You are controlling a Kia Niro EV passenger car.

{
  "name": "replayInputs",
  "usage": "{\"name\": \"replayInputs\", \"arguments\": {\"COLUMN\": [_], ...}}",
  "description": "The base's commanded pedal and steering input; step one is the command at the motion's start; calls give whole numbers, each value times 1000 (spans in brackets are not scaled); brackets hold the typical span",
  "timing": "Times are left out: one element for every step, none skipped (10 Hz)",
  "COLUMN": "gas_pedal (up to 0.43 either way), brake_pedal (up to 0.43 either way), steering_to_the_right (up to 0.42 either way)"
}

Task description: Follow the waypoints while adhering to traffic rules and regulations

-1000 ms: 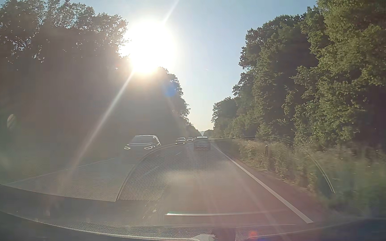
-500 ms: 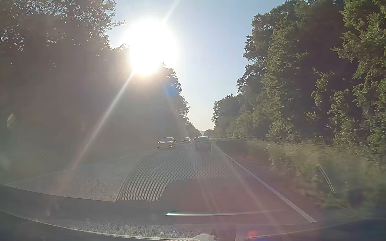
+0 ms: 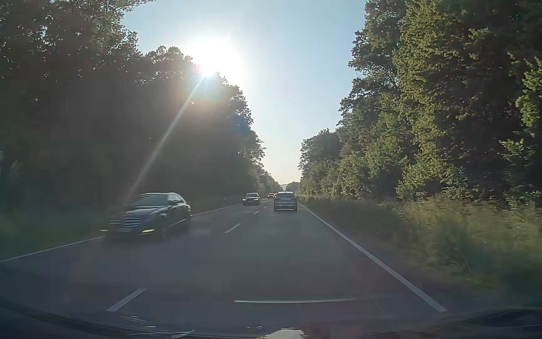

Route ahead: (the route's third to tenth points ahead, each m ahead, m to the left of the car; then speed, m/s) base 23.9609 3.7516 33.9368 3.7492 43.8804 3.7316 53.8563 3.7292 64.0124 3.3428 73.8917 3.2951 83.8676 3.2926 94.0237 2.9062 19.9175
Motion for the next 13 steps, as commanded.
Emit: {"name": "replayInputs", "arguments": {"gas_pedal": [67,67,67,67,67,79,79,79,87,87,110,118,130], "brake_pedal": [0,0,0,0,0,0,0,0,0,0,0,0,0], "steering_to_the_right": [1,1,1,1,1,1,1,1,2,2,2,2,3]}}
